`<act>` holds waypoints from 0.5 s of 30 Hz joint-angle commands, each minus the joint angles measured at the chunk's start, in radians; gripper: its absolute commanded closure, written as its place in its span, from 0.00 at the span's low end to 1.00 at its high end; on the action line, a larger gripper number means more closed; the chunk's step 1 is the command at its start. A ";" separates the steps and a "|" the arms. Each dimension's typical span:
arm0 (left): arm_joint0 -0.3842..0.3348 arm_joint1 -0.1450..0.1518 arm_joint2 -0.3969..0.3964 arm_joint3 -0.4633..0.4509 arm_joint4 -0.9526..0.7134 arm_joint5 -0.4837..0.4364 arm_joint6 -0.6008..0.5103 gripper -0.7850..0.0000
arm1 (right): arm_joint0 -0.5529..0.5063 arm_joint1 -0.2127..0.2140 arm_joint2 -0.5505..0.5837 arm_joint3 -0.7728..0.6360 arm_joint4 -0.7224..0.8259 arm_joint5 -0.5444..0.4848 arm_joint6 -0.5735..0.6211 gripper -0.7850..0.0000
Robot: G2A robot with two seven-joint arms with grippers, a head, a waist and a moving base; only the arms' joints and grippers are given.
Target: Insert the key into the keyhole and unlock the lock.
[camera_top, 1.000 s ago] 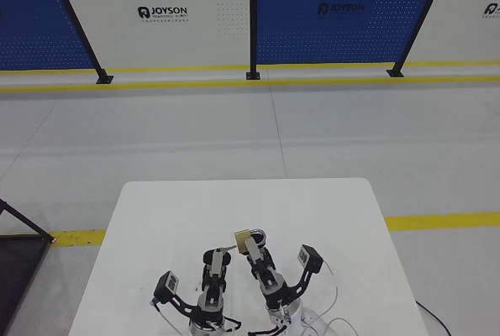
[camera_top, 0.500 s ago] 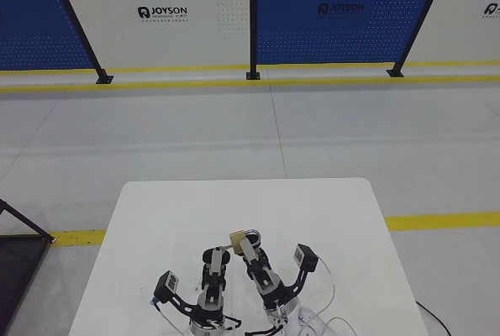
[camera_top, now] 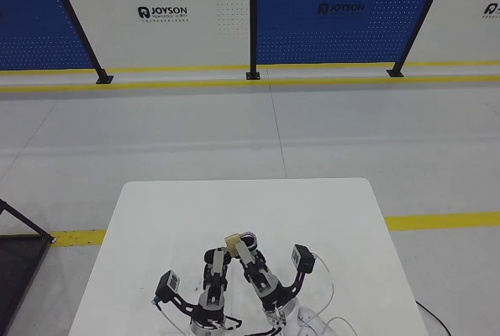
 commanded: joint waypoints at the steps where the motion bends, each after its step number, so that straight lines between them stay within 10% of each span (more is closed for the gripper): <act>1: 0.001 0.001 0.000 -0.002 0.000 -0.001 -0.001 0.33 | -0.002 0.001 0.003 -0.003 0.003 -0.002 0.001 1.00; 6: 0.007 0.003 -0.003 -0.011 -0.001 -0.002 -0.002 0.33 | -0.008 0.002 0.012 -0.009 0.008 -0.008 0.005 1.00; 15: 0.039 0.020 -0.070 -0.013 -0.013 -0.096 -0.096 0.60 | -0.032 0.020 0.068 -0.039 0.027 -0.027 0.077 1.00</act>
